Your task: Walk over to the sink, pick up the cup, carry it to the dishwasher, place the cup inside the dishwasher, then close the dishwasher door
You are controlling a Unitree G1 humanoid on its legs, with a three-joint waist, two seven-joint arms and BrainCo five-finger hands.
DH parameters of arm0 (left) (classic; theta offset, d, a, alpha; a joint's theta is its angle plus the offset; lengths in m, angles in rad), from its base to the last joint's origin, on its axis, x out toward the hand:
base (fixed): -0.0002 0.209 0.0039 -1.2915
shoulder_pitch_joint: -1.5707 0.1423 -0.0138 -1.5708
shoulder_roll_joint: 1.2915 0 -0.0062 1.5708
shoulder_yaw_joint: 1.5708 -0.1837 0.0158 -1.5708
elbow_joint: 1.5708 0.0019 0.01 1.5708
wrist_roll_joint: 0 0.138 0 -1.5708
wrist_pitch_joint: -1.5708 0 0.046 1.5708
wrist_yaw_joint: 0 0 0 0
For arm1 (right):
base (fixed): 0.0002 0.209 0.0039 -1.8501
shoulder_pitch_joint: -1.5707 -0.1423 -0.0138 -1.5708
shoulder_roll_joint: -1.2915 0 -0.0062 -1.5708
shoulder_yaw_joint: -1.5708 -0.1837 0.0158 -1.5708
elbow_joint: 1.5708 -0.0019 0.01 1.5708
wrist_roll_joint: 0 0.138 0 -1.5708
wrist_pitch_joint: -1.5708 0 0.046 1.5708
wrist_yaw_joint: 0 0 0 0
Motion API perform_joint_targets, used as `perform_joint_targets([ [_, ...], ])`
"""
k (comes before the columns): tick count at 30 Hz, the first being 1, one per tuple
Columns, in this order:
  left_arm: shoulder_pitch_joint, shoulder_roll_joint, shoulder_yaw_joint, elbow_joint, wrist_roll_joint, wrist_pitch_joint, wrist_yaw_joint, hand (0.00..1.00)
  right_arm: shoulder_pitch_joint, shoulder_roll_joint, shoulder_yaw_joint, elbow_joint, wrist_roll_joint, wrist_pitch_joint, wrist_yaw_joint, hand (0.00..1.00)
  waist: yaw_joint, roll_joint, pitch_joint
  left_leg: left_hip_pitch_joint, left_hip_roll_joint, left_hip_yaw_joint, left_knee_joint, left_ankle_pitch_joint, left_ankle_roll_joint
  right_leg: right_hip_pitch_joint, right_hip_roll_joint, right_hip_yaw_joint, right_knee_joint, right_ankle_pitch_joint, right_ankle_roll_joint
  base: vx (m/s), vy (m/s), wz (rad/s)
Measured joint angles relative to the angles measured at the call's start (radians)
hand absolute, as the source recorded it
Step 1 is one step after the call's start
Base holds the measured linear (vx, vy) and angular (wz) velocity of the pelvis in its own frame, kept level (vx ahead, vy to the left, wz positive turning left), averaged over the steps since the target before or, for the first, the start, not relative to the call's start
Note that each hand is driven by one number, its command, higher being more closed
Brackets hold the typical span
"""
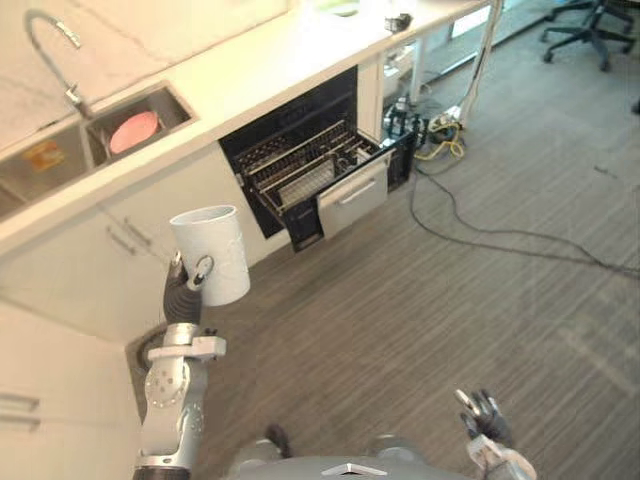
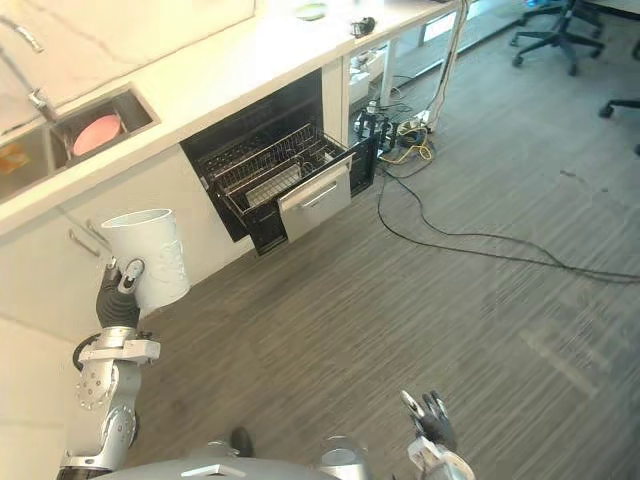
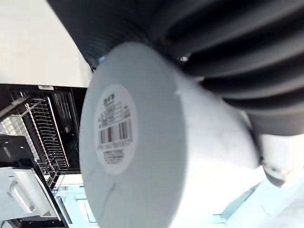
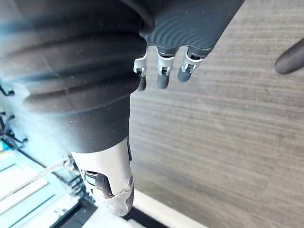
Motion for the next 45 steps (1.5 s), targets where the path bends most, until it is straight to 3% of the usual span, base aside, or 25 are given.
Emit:
perform_joint_targets([
  [2, -0.021, 0.004, -0.014, 0.010, -0.015, -0.005, -0.007, 1.00, 0.059, 0.045, -0.010, 0.001, -0.045, 0.000, 0.000, 0.00, -0.016, -0.043, -0.013, 0.002, -0.069, -0.012, 0.024, -0.054, 0.039, 0.017, -0.087, -0.034, 0.061, -0.003, 0.033, 0.31, 0.351, 0.37],
  [3, -0.054, 0.007, -0.039, 0.045, -0.016, -0.011, -0.006, 1.00, 0.080, 0.067, -0.017, 0.001, -0.066, 0.003, 0.001, 0.00, -0.014, -0.056, -0.008, 0.006, -0.099, -0.025, 0.040, -0.071, 0.060, -0.009, -0.131, -0.037, 0.153, 0.013, 0.006, 0.30, 0.285, 0.60],
  [4, -0.087, 0.009, -0.065, 0.091, -0.016, -0.009, -0.004, 1.00, 0.086, 0.082, -0.034, 0.000, -0.073, 0.006, 0.001, 0.00, -0.017, -0.057, -0.006, 0.023, -0.120, -0.047, 0.046, -0.087, 0.087, -0.057, -0.166, -0.023, 0.286, 0.062, -0.075, 0.29, 0.297, 0.60],
  [5, -0.097, 0.008, -0.076, 0.109, -0.015, -0.008, -0.003, 1.00, 0.093, 0.085, -0.039, 0.000, -0.072, 0.008, 0.002, 0.00, -0.023, -0.057, -0.006, 0.037, -0.126, -0.062, 0.042, -0.093, 0.097, -0.080, -0.179, -0.003, 0.355, 0.104, -0.115, 0.29, 0.299, 0.72],
  [6, -0.108, 0.010, -0.094, 0.120, -0.015, -0.006, 0.002, 1.00, 0.091, 0.096, -0.040, -0.001, -0.066, 0.008, 0.007, 0.00, -0.040, -0.051, -0.004, 0.080, -0.133, -0.096, 0.026, -0.101, 0.117, -0.130, -0.190, 0.060, 0.489, 0.204, -0.117, 0.28, 0.266, 0.64],
  [9, -0.137, 0.012, -0.128, 0.133, -0.015, -0.007, 0.012, 1.00, 0.094, 0.143, -0.047, -0.003, -0.059, -0.006, 0.040, 0.00, -0.061, -0.077, 0.000, 0.140, -0.125, -0.197, -0.016, -0.111, 0.135, -0.219, -0.083, 0.135, 0.568, 0.034, -0.101, 0.29, 0.092, 0.96],
  [12, -0.191, 0.014, -0.171, 0.208, -0.013, -0.008, 0.018, 1.00, 0.092, 0.161, -0.047, -0.006, -0.025, -0.009, 0.045, 0.00, -0.071, -0.077, 0.009, 0.154, -0.102, -0.293, -0.031, -0.126, 0.144, -0.334, 0.064, 0.177, 0.397, -0.002, -0.087, 0.26, -0.112, 1.04],
  [14, -0.202, 0.018, -0.194, 0.227, -0.012, -0.008, 0.017, 1.00, 0.090, 0.169, -0.047, -0.012, -0.006, -0.009, 0.046, 0.00, -0.079, -0.079, 0.018, 0.159, -0.094, -0.335, -0.014, -0.159, 0.123, -0.370, 0.103, 0.206, 0.252, 0.036, -0.062, 0.28, -0.200, 0.78],
  [15, -0.205, 0.044, -0.217, 0.223, -0.012, -0.009, 0.015, 1.00, 0.101, 0.187, -0.044, -0.030, -0.001, -0.010, 0.050, 0.00, -0.069, -0.115, 0.024, 0.154, -0.117, -0.349, 0.055, -0.232, 0.093, -0.363, 0.099, 0.258, 0.070, 0.143, -0.051, 0.36, -0.299, 0.70],
  [16, -0.202, 0.041, -0.225, 0.229, -0.012, -0.008, 0.016, 1.00, 0.103, 0.183, -0.044, -0.031, -0.002, -0.009, 0.053, 0.00, -0.063, -0.109, 0.033, 0.164, -0.115, -0.360, 0.100, -0.281, 0.076, -0.354, 0.102, 0.250, 0.110, 0.204, -0.091, 0.31, -0.263, 0.44],
  [19, -0.217, 0.024, -0.258, 0.223, -0.010, -0.005, 0.017, 1.00, 0.103, 0.172, -0.041, -0.061, 0.000, 0.014, 0.044, 0.00, -0.061, -0.043, 0.020, 0.163, -0.044, -0.270, 0.136, -0.300, 0.069, -0.332, 0.118, 0.171, 0.171, 0.102, -0.111, 0.33, -0.203, 0.53],
  [23, -0.209, 0.000, -0.264, 0.183, -0.012, -0.005, 0.034, 1.00, 0.099, 0.173, -0.003, -0.083, 0.058, 0.069, -0.002, 0.00, -0.043, -0.049, 0.020, 0.170, 0.001, -0.214, 0.267, -0.289, 0.049, -0.261, 0.114, 0.118, 0.226, -0.008, -0.118, 0.28, -0.174, 0.47],
  [25, -0.180, -0.009, -0.265, 0.148, -0.009, -0.004, 0.042, 1.00, 0.113, 0.172, -0.003, -0.077, 0.066, 0.096, -0.028, 0.00, -0.036, -0.040, 0.018, 0.012, 0.060, -0.196, 0.614, -0.240, -0.019, -0.183, 0.128, 0.095, 0.184, -0.039, -0.129, 0.30, -0.091, 0.26],
  [27, -0.179, -0.009, -0.263, 0.142, -0.011, -0.003, 0.040, 1.00, 0.115, 0.170, -0.016, -0.056, 0.091, 0.100, -0.048, 0.00, -0.030, -0.048, 0.021, -0.067, 0.095, -0.137, 0.720, -0.274, 0.008, -0.106, 0.134, 0.089, 0.127, -0.032, -0.132, 0.32, -0.002, -0.02],
  [29, -0.179, -0.007, -0.266, 0.144, -0.011, -0.001, 0.030, 1.00, 0.113, 0.167, -0.046, -0.034, 0.120, 0.099, -0.050, 0.00, -0.024, -0.064, 0.015, -0.080, 0.076, -0.088, 0.565, -0.302, 0.051, -0.052, 0.112, 0.104, 0.071, -0.012, -0.109, 0.33, 0.083, -0.34],
  [31, -0.187, 0.005, -0.267, 0.143, -0.012, -0.001, 0.021, 1.00, 0.104, 0.146, -0.052, -0.037, 0.122, 0.087, -0.050, 0.00, -0.025, -0.082, 0.013, -0.102, 0.021, -0.117, 0.335, -0.292, 0.075, -0.038, 0.063, 0.150, 0.042, 0.000, -0.085, 0.28, 0.175, -0.52],
  [33, -0.188, 0.023, -0.266, 0.143, -0.011, 0.001, 0.012, 1.00, 0.092, 0.128, -0.081, -0.027, 0.128, 0.064, -0.050, 0.00, -0.021, -0.098, 0.015, -0.134, -0.017, -0.219, 0.131, -0.181, 0.049, -0.005, 0.013, 0.216, -0.022, 0.028, -0.034, 0.29, 0.273, -0.68],
  [34, -0.188, 0.026, -0.266, 0.143, -0.012, 0.001, 0.009, 1.00, 0.090, 0.124, -0.091, -0.019, 0.134, 0.054, -0.050, 0.00, -0.019, -0.095, 0.014, -0.133, -0.012, -0.235, 0.094, -0.143, 0.043, 0.005, 0.005, 0.228, -0.038, 0.032, -0.015, 0.33, 0.405, -0.88],
  [35, -0.186, 0.027, -0.261, 0.143, -0.014, 0.001, -0.009, 1.00, 0.091, 0.101, -0.095, 0.001, 0.149, 0.027, -0.050, 0.00, -0.009, -0.077, 0.008, -0.123, 0.010, -0.252, 0.017, -0.038, 0.036, 0.017, -0.001, 0.276, -0.059, 0.024, 0.038, 0.31, 0.495, -0.96],
  [36, -0.184, 0.029, -0.261, 0.143, -0.014, 0.001, -0.021, 1.00, 0.094, 0.092, -0.095, 0.001, 0.156, 0.014, -0.051, 0.00, -0.004, -0.064, 0.000, -0.119, 0.015, -0.247, 0.023, 0.052, -0.027, 0.018, -0.001, 0.307, -0.057, 0.012, 0.067, 0.31, 0.524, -1.07],
  [37, -0.181, 0.043, -0.257, 0.144, -0.014, 0.004, -0.030, 1.00, 0.083, 0.105, -0.106, 0.001, 0.158, 0.001, -0.058, 0.00, -0.004, -0.094, -0.010, -0.109, -0.016, -0.213, 0.053, 0.023, -0.010, 0.021, -0.041, 0.340, -0.056, 0.010, 0.075, 0.20, 0.366, -0.80],
  [39, -0.166, 0.079, -0.256, 0.105, -0.013, 0.004, -0.048, 1.00, 0.080, 0.166, -0.103, -0.057, 0.165, -0.055, -0.072, 0.00, -0.026, -0.157, -0.035, -0.096, -0.073, -0.140, 0.056, -0.031, 0.036, 0.014, -0.119, 0.352, -0.080, 0.080, 0.064, 0.20, 0.357, -0.62],
  [40, -0.163, 0.081, -0.256, 0.091, -0.013, 0.004, -0.050, 1.00, 0.082, 0.173, -0.104, -0.088, 0.170, -0.066, -0.077, 0.00, -0.030, -0.158, -0.035, -0.095, -0.079, -0.133, 0.060, -0.041, 0.047, 0.008, -0.124, 0.352, -0.078, 0.108, 0.057, 0.21, 0.412, -0.43],
  [43, -0.161, 0.086, -0.271, 0.049, -0.010, 0.003, -0.051, 1.00, 0.095, 0.176, -0.143, -0.294, 0.173, -0.158, -0.110, 0.00, -0.051, -0.156, -0.033, -0.041, -0.100, -0.082, 0.067, -0.094, 0.094, -0.066, -0.153, 0.353, 0.074, 0.209, -0.050, 0.17, 0.308, -0.38],
  [45, -0.161, 0.086, -0.266, 0.034, 0.001, -0.003, -0.045, 1.00, 0.091, 0.169, -0.189, -0.422, 0.164, -0.209, -0.106, 0.00, -0.061, -0.154, -0.033, -0.005, -0.104, -0.050, 0.076, -0.118, 0.117, -0.109, -0.169, 0.345, 0.149, 0.264, -0.076, 0.19, 0.235, -0.47],
])
